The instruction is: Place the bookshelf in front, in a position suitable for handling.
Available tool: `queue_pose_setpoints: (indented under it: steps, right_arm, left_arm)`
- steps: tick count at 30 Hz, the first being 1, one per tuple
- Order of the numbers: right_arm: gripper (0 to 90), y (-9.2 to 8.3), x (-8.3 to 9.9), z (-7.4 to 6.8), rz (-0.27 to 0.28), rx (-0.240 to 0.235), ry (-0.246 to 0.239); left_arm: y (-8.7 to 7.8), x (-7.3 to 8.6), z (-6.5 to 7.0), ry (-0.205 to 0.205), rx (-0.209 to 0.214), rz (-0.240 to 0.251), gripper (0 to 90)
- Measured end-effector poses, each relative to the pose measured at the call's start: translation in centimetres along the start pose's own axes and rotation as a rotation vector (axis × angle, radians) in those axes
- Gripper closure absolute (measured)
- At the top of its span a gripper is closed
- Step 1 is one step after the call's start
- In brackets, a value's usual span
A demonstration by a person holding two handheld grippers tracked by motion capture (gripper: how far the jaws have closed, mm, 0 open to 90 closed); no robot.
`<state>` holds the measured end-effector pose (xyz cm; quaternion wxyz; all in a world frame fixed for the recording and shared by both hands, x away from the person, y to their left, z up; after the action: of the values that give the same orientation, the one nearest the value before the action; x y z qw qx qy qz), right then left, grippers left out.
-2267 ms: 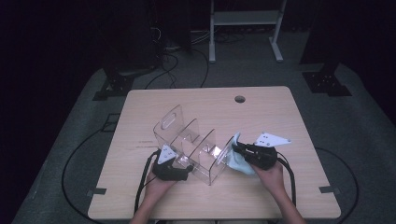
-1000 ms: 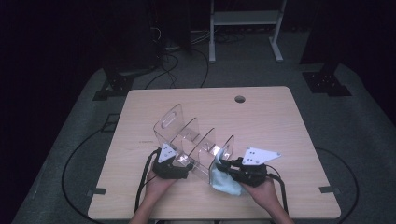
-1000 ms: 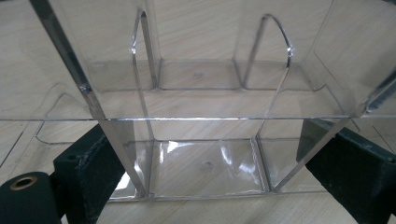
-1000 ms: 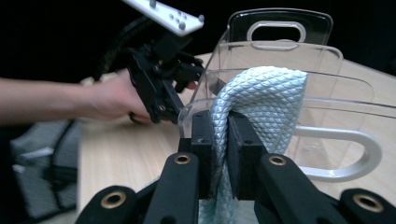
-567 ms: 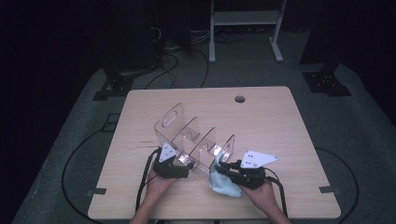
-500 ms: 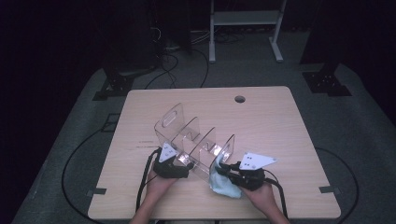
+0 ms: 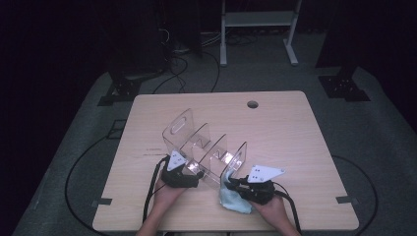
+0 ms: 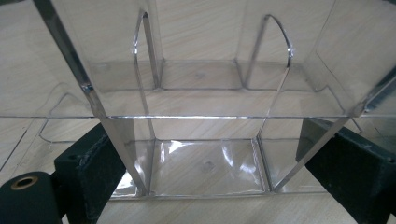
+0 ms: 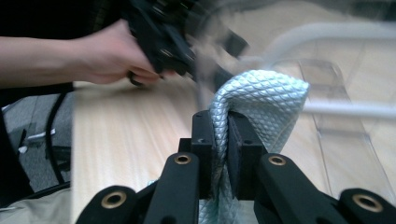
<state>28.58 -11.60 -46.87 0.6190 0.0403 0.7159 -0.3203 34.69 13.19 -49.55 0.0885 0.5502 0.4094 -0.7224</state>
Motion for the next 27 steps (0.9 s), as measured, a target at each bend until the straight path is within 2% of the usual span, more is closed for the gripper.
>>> queue_pose_setpoints:
  steps: [3,5,7,9,10,12,14,16,18,20,22,24,25,27]
  right_arm:
    - [81.9,0.0,-0.4,-0.4,0.009,-0.001,-0.04]
    - [81.9,0.1,0.0,0.4,-0.002,0.005,-0.018]
    - [81.9,0.1,0.5,1.7,-0.023,0.05,-0.012]
    - [81.8,0.1,0.8,2.9,-0.019,0.06,0.042]
    - [81.8,0.1,1.0,3.2,-0.018,0.061,0.054]
    - [81.8,0.3,1.1,2.8,-0.015,0.063,0.06]
    - [81.9,0.7,1.3,2.0,-0.029,0.028,0.035]
    - [81.9,0.8,1.3,1.8,-0.035,0.027,0.016]
    - [81.9,0.6,1.2,3.0,-0.043,0.039,0.045]
    - [81.8,0.3,1.2,4.6,-0.031,0.098,0.081]
    - [81.8,0.1,1.5,5.7,-0.034,0.137,0.124]
    - [81.8,0.2,1.9,5.6,-0.042,0.118,0.139]
    - [81.8,0.3,2.0,5.1,-0.05,0.099,0.123]
    - [81.8,0.5,1.9,4.7,-0.072,0.108,0.083]
  left_arm:
    - [-0.1,0.0,-0.1,0.003,-0.001,-0.001,7.8]
    - [-0.1,0.0,0.0,0.0,0.0,0.002,7.8]
    - [-0.1,0.0,0.0,0.001,-0.001,0.003,7.8]
    - [0.0,0.0,0.0,-0.001,-0.002,0.003,7.8]
    - [0.0,0.0,0.0,0.0,-0.003,0.003,7.8]
    - [-0.1,0.0,0.0,0.001,-0.002,0.0,7.9]
    - [-0.1,0.1,-0.1,0.001,0.0,-0.002,7.9]
    - [-0.1,0.1,-0.1,0.001,-0.001,0.0,7.9]
    - [-0.1,0.1,-0.1,-0.002,-0.006,0.0,7.8]
    - [-0.1,0.1,-0.1,-0.001,-0.007,-0.002,7.8]
    - [-0.1,0.0,-0.1,0.0,-0.008,-0.002,7.8]
    - [-0.1,0.0,0.0,-0.003,-0.006,0.002,7.8]
    - [-0.1,0.0,0.0,-0.001,-0.005,0.0,7.8]
    - [-0.1,0.0,0.1,-0.005,-0.004,0.001,7.8]
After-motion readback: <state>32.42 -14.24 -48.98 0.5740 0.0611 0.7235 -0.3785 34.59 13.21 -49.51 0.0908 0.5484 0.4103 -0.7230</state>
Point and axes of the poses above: each handheld gripper's, and its own axes: y roughly forward along the jaws, x roughly out of its underside, z roughly to its right, the point moved 3 cm from there along y, roughly forward along the jaws, and after that the axes turned 5 degrees about x, right-handed, at the moved point
